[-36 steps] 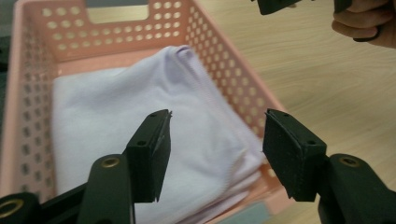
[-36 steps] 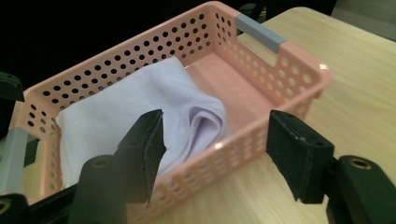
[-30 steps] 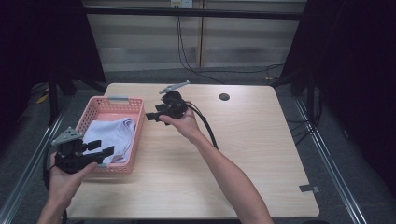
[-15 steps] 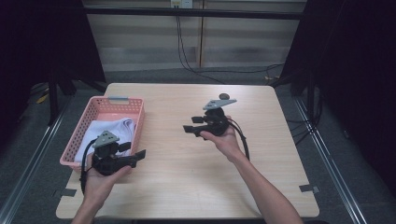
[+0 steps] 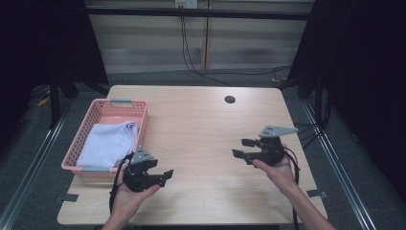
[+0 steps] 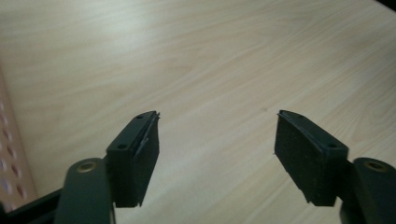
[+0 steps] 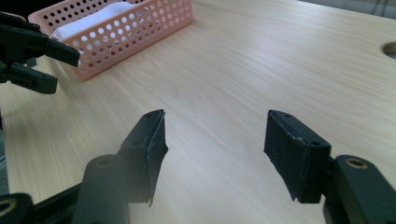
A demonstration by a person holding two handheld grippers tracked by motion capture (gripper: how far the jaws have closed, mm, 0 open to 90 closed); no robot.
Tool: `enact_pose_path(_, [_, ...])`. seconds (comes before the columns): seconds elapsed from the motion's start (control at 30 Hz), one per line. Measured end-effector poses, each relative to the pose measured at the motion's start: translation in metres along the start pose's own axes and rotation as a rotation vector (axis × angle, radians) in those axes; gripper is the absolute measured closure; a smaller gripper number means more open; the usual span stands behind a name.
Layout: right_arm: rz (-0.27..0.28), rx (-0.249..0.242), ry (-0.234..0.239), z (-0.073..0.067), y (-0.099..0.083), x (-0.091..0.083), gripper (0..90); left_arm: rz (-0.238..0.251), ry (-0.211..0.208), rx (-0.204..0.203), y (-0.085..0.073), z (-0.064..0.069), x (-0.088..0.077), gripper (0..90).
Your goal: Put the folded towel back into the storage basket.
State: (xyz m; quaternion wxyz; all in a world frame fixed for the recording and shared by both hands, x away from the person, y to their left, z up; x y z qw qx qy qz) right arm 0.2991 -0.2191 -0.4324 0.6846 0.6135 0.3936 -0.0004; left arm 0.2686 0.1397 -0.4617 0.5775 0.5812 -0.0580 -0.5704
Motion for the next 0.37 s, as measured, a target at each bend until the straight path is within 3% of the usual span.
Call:
enact_pose_path(0.03, [-0.003,0.005,-0.007,0.003,-0.007,-0.007,38.4,-0.015,-0.024,0.008,-0.005,0.004,0.0,30.8])
enact_pose_path(0.1, [-0.036,-0.003,-0.042,0.009,-0.023,-0.019,37.6,-0.035,0.007,0.032,-0.014,0.007,0.0,32.3])
enact_pose_path(0.17, [-0.06,0.025,-0.055,0.014,-0.039,-0.029,37.8,-0.02,0.009,0.024,-0.023,0.005,0.0,29.5])
enact_pose_path(0.3, [-0.053,0.083,-0.08,0.022,-0.063,-0.036,37.0,-0.068,0.008,-0.035,-0.04,-0.002,0.007,28.1])
enact_pose_path(0.37, [-0.061,0.092,-0.1,0.026,-0.07,-0.033,35.4,-0.064,0.013,-0.022,-0.038,-0.004,0.007,27.7])
Point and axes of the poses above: each handheld gripper's, and its own axes: x roughly forward along the jaws, y roughly out of its top, z roughly to its right, the point moved 3 cm from there along x, roughly forward along the jaws, and after that the axes turned 13 degrees about -y, right-handed, at the moved point
